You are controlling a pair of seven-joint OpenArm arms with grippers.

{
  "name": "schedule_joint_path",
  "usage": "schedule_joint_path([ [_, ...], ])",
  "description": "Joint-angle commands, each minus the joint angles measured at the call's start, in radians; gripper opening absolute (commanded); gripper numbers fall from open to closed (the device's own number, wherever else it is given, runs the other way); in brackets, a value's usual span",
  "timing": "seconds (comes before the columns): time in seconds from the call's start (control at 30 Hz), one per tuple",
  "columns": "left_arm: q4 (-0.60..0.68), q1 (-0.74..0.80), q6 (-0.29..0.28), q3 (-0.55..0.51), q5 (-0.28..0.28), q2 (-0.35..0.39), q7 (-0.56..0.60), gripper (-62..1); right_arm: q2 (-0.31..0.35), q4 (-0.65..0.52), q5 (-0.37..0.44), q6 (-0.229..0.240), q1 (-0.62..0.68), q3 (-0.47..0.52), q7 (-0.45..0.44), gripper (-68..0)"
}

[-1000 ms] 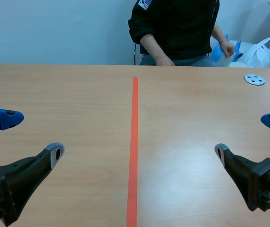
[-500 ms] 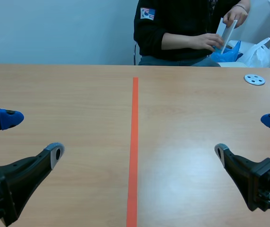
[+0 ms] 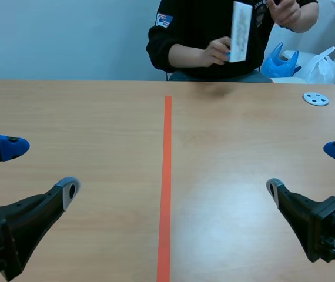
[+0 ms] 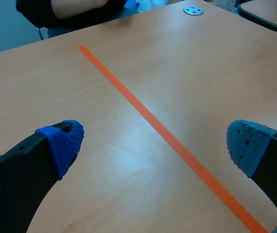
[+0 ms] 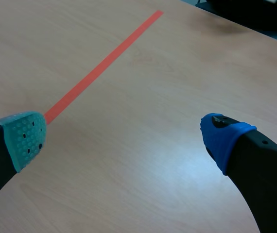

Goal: Sort the leaf by its shape. The table is split by an orange tape line. A compound leaf with several leaflets goes to the left side, a simple leaf with one blade goes to the right side. Return to the home posture when a red brick is placed on the table.

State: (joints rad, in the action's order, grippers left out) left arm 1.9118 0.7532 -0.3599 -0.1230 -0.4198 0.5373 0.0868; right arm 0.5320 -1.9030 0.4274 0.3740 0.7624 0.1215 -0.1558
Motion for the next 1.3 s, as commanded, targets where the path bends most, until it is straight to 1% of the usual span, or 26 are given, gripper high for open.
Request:
schedule_joint_path([
  [0.0,0.013,0.0,0.002,0.003,-0.006,-0.005,0.018,1.4,0.005,-0.019,0.007,-0.003,-0.009,0.001,-0.015,-0.8],
  [0.97,0.013,0.0,0.001,0.003,-0.006,-0.005,0.018,1.4,0.006,-0.013,0.007,-0.002,-0.018,0.001,-0.015,-0.8],
  [1.1,0.013,0.0,0.001,0.003,-0.006,-0.005,0.018,1.4,0.006,0.035,0.006,0.01,-0.066,-0.021,-0.016,-0.8],
  [1.27,0.013,0.0,0.001,0.003,-0.006,-0.005,0.018,1.4,0.006,0.14,0.006,0.018,-0.169,-0.09,-0.032,-0.8],
])
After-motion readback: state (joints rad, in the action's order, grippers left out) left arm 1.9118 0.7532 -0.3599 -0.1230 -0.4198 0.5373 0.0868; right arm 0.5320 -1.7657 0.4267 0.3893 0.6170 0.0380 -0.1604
